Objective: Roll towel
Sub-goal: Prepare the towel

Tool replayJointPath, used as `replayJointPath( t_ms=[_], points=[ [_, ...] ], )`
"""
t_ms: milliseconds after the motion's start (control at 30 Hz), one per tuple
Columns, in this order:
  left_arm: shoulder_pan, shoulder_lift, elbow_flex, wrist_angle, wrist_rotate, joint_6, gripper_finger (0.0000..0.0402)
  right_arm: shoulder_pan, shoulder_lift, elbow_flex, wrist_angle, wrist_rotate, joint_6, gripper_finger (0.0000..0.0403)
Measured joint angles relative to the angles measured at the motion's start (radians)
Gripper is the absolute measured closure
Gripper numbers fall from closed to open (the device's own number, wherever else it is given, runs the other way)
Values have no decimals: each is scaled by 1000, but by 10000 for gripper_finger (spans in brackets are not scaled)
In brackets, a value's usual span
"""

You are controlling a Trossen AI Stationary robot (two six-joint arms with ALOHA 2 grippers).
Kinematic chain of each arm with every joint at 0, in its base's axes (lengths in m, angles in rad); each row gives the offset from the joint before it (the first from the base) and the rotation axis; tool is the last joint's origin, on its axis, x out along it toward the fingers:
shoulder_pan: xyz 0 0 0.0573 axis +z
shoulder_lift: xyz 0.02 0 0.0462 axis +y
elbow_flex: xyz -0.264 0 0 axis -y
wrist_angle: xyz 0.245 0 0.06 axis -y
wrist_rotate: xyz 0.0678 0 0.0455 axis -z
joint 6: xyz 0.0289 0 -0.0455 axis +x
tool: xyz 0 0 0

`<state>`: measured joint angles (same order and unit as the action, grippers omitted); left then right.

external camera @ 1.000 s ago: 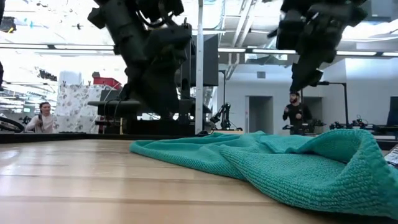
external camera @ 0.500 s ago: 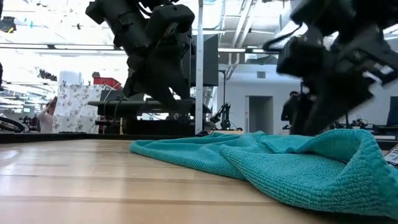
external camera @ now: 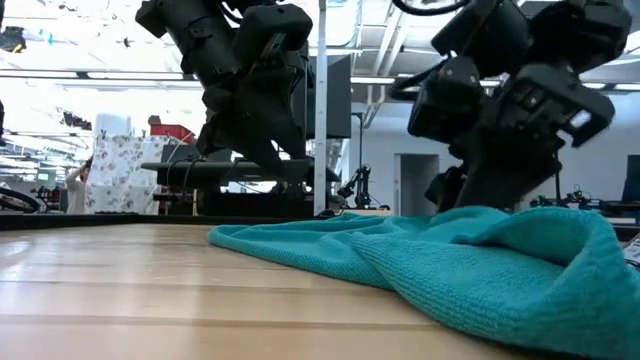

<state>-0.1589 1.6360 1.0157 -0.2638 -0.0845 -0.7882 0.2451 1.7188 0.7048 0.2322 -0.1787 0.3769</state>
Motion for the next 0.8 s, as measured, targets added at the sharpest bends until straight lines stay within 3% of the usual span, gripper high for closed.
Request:
replayJointPath(
  t_ms=[133,200,333,500,667,800],
  points=[
    [0,0,0,1,0,9,253,-8,-65,48,-154,-8,-35,357],
    [0,0,1,1,0,10,253,-23,-115,83,-272,-10,-66,389],
    [0,0,1,4,0,17,253,-70,-206,164,-486,-8,-123,394],
    [1,-46,51,-8,0,51,253,-157,-283,283,-629,9,-226,399],
    [1,-125,102,-12,-18,82,253,-251,-304,360,-677,43,-281,401],
    [-12,-149,103,-6,-20,-3,253,-316,-298,371,-684,44,-292,401]
  ],
)
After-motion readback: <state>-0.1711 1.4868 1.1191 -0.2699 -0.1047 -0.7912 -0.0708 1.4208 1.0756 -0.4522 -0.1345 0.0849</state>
